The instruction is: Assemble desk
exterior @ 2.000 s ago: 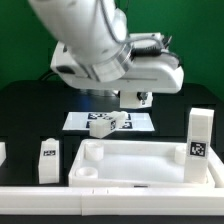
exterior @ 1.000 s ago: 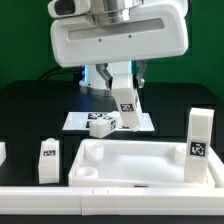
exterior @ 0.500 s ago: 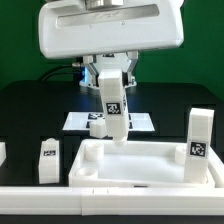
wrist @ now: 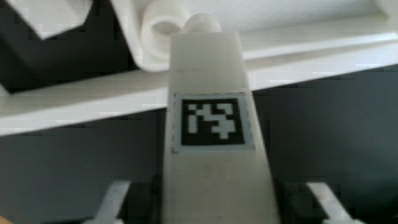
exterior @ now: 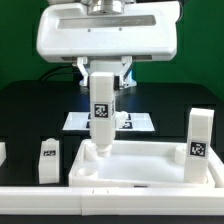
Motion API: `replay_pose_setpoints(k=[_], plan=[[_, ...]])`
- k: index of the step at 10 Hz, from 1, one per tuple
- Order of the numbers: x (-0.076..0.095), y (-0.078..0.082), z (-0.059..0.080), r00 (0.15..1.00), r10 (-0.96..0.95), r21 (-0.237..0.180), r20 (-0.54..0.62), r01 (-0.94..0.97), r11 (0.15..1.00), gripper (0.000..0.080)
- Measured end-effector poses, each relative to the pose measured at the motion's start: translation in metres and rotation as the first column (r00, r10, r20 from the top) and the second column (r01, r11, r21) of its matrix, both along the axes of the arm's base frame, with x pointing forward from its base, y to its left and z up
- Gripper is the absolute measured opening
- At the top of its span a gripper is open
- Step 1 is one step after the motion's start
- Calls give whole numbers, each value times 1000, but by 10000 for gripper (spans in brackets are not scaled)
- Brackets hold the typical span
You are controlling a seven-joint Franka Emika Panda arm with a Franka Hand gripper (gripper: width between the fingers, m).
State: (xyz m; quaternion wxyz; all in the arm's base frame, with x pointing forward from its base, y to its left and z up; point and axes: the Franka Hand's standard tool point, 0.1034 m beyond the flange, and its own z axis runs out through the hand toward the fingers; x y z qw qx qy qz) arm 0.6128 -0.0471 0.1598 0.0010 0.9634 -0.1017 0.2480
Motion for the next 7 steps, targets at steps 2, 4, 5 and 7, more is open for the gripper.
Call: replay_pose_setpoints(k=[2, 4, 5, 7], plan=[[-2, -3, -7, 1000, -5, -11, 6, 5, 1000, 284], [-8, -1, -17, 1000, -3, -24, 7, 3, 1000, 284], [-9, -2, -23, 1000, -3, -28, 5, 3, 1000, 284], [-9, -2, -30, 1000, -3, -34, 1, 3, 999, 284]])
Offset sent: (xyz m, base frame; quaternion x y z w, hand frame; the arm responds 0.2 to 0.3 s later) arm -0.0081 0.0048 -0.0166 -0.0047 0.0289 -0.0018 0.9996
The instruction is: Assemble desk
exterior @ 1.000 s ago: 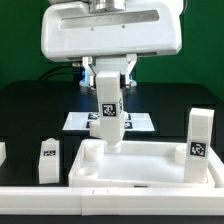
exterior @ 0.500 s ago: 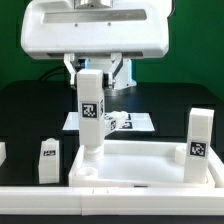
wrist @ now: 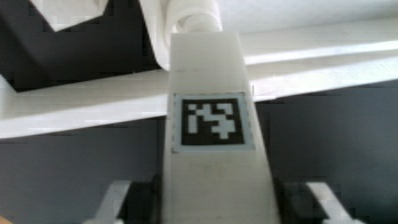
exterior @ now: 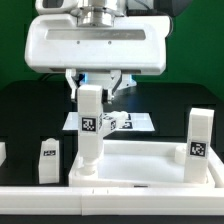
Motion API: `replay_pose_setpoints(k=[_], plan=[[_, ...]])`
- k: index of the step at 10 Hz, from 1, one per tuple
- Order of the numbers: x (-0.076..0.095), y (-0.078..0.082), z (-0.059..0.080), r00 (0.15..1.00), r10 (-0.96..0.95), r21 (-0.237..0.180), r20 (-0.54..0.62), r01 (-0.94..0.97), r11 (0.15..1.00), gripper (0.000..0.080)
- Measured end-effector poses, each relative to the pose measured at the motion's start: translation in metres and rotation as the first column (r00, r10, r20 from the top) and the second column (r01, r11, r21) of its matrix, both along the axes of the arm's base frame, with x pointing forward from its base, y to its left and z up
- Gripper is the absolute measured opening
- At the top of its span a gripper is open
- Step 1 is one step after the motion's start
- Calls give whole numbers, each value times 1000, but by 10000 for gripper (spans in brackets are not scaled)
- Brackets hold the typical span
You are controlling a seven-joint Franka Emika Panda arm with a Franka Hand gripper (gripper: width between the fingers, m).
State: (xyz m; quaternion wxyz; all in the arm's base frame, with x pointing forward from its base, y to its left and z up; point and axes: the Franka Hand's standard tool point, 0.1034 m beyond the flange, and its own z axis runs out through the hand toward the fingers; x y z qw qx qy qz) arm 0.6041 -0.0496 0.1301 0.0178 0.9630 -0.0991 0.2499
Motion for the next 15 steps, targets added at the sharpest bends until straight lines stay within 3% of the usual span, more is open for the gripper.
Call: replay_pose_setpoints(k=[12, 14, 15], plan=[[-6, -8, -19, 1000, -9, -13, -20, 9, 1000, 285], [-6, -8, -19, 1000, -9, -10, -26, 9, 1000, 603], [-6, -6, -18, 994, -6, 37, -109, 10, 999, 635]])
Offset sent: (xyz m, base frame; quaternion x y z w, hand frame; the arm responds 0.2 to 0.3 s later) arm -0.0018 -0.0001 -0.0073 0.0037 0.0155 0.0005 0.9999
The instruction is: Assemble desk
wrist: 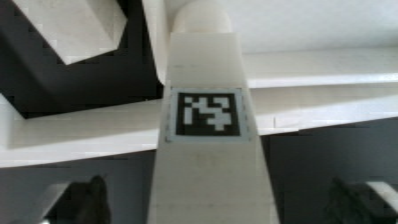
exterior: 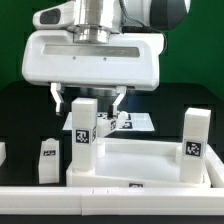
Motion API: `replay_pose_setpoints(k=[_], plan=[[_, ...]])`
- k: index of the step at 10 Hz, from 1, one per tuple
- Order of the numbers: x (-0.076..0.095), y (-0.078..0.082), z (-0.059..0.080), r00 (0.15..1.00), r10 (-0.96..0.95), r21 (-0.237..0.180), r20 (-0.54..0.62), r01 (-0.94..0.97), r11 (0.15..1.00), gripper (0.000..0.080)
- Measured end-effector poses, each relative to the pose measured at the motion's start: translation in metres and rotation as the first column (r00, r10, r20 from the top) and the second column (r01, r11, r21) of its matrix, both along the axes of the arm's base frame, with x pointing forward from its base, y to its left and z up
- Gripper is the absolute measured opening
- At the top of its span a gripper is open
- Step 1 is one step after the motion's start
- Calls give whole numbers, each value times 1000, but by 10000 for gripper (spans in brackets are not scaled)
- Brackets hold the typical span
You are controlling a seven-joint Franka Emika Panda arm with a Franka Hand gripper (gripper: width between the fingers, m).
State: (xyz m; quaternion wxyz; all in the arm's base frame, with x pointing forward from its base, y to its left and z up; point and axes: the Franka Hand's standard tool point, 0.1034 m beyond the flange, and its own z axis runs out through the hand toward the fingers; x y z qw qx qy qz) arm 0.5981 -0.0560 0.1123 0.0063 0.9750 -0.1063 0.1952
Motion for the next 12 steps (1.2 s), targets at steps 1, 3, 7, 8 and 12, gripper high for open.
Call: replay_pose_setpoints(k=[1, 3, 7, 8, 12], plan=[[9, -3, 7, 1000, -4, 13, -10, 4, 1000, 635], [12, 1, 8, 976, 0, 118, -219, 26, 993, 649], [13, 5, 3, 951, -7, 142, -310, 53, 988, 521], [13, 5, 3, 950, -6, 142, -311, 53, 989, 372], [13, 5, 2, 921, -206, 158, -331, 269, 950, 284]])
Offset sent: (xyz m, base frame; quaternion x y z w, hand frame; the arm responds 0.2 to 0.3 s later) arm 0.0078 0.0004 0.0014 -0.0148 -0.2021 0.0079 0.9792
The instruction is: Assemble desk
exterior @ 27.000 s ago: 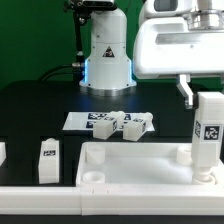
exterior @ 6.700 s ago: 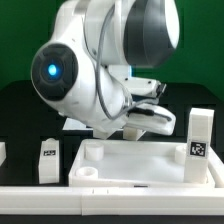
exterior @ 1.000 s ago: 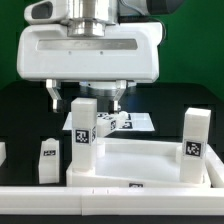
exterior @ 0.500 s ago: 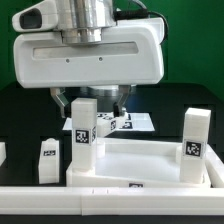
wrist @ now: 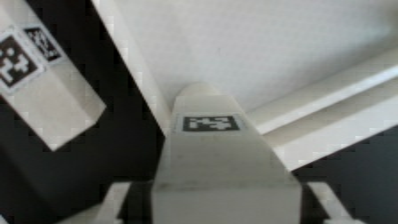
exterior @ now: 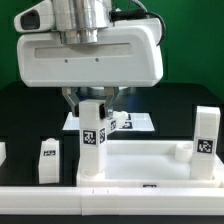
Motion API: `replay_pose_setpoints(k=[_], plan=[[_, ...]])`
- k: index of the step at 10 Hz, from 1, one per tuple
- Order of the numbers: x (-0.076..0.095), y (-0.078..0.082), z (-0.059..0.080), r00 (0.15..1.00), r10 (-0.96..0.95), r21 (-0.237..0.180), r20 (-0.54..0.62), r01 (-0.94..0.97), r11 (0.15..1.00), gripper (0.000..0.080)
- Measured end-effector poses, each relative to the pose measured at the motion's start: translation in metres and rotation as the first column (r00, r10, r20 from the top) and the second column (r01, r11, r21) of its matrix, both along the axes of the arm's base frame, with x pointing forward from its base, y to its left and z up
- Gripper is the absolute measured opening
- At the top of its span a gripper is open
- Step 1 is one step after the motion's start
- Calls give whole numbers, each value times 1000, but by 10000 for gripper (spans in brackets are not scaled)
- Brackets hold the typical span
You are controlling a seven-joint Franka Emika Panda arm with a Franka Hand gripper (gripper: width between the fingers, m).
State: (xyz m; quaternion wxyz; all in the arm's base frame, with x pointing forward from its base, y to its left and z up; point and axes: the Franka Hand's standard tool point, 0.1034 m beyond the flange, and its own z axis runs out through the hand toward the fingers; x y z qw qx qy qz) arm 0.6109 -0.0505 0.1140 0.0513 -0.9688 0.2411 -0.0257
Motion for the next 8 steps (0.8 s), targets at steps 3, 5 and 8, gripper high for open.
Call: replay_pose_setpoints(k=[3, 5, 8], plan=[[10, 1, -1, 941, -337, 20, -36, 338, 941, 284], [12, 7, -2, 730, -678, 23, -89, 682, 731, 284], [12, 6, -2, 713, -695, 27, -95, 700, 714, 386]])
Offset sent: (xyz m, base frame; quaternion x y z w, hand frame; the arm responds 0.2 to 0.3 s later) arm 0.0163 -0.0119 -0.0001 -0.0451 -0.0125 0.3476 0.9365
